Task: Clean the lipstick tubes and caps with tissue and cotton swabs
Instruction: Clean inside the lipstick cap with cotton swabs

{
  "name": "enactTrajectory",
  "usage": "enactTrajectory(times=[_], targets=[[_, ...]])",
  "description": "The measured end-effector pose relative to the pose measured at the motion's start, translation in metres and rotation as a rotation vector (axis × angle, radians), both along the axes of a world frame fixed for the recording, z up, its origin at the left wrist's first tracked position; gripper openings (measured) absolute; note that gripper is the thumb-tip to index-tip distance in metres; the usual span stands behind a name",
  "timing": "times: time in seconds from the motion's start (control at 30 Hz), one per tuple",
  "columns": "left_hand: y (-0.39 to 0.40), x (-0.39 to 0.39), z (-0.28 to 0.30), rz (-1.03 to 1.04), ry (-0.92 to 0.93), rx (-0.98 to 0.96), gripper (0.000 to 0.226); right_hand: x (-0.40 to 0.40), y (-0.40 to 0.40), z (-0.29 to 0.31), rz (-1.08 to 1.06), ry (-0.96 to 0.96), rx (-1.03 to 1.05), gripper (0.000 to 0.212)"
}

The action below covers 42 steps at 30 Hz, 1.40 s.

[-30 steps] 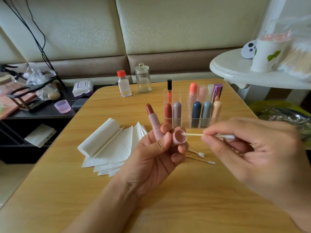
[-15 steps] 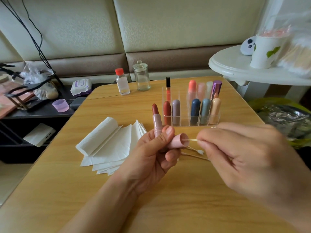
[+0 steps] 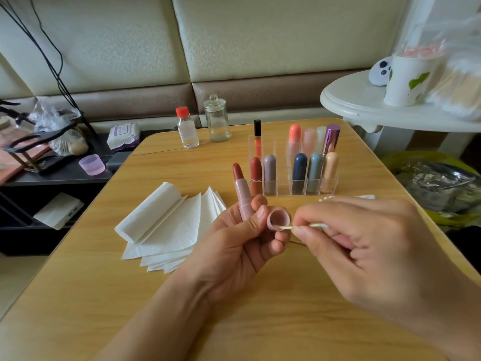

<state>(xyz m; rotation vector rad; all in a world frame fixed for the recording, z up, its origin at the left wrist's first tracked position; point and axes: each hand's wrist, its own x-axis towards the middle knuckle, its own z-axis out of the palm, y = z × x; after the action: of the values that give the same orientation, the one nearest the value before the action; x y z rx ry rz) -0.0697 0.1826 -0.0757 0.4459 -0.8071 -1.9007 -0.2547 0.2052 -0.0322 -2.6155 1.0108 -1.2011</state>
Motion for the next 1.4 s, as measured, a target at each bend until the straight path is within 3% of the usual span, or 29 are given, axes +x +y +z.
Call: enactTrajectory(times=[0.23,0.37,0.5,0.63,0.8,0.9,1.03,1.17,1.4], targets=[[-0.002,0.002,-0.005,-0.058,0.123,-0.022,0.020,0.005,0.002,-0.007,-0.046,-0.128,-0.032,0.007],[-0.002,0.002,-0.005,-0.088,0.142,-0.029,0.020,0.001,-0.001,-0.010,-0.109,-0.141,-0.162,0.013],[-0.003,0.002,-0.004,-0.050,0.081,-0.044,0.017,-0.005,-0.005,-0.012,-0.174,-0.044,-0.240,0.022],[-0.001,0.000,-0.003,-0.004,0.001,-0.029,0.009,-0.006,-0.003,-0.008,-0.092,0.031,-0.129,0.021],[0.002,-0.003,-0.001,-0.021,-0.053,-0.024,0.006,0.000,-0.001,-0.003,0.004,-0.094,0.000,0.011],[0.003,-0.003,0.000,-0.027,-0.093,-0.020,0.008,0.002,0.000,-0.005,-0.077,-0.109,-0.116,0.010],[0.003,-0.001,0.004,0.014,-0.120,-0.015,0.012,-0.004,0.000,-0.009,-0.173,0.006,-0.228,0.017],[0.002,0.002,0.005,0.047,-0.147,-0.031,0.017,-0.004,0.000,-0.007,-0.116,0.087,-0.093,0.019],[0.002,0.001,0.004,0.030,-0.144,-0.049,0.007,0.003,0.003,-0.004,-0.037,-0.093,0.101,0.015]])
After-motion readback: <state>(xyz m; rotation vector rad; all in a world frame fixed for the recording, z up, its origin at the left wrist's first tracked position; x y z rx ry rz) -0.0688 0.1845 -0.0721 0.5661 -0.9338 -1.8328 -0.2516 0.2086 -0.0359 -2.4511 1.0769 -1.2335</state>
